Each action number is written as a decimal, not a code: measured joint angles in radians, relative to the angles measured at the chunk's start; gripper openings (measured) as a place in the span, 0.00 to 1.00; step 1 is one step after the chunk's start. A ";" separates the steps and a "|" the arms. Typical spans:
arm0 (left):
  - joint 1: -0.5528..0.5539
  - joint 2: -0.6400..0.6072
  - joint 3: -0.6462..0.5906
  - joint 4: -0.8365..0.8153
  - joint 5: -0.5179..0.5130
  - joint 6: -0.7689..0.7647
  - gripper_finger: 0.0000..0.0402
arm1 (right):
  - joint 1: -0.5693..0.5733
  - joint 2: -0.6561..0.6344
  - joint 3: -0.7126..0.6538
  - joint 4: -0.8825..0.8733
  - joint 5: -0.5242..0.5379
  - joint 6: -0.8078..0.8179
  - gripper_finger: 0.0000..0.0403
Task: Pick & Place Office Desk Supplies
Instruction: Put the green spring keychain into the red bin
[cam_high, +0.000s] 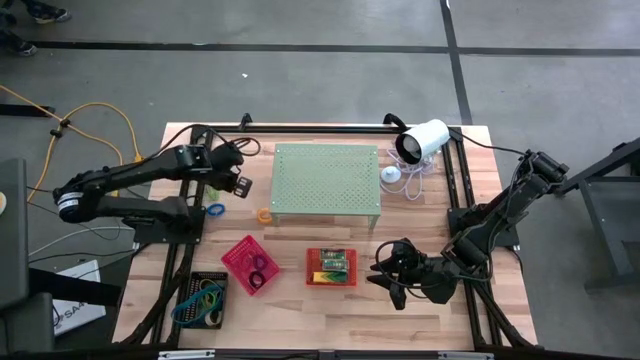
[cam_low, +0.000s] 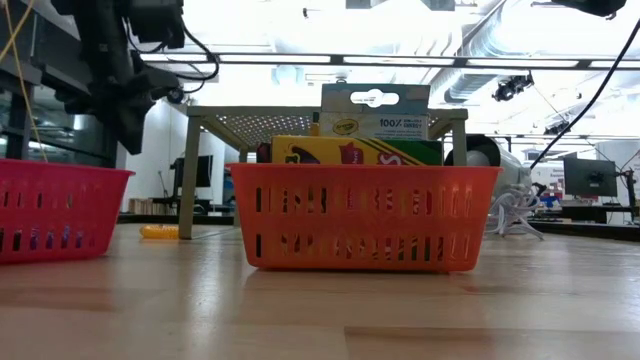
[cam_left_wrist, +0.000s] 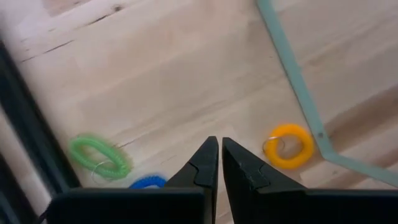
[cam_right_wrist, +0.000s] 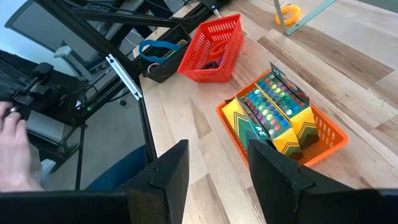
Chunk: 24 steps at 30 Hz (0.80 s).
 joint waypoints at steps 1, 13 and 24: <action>0.006 0.000 0.000 -0.018 -0.005 -0.025 0.04 | 0.000 0.000 0.000 0.000 0.000 0.000 0.37; 0.086 0.112 0.000 -0.116 0.064 -0.252 0.04 | 0.000 0.000 0.000 0.000 0.000 0.000 0.37; 0.201 0.234 0.000 -0.136 0.051 -0.304 0.04 | 0.000 0.000 0.000 0.000 0.000 0.000 0.37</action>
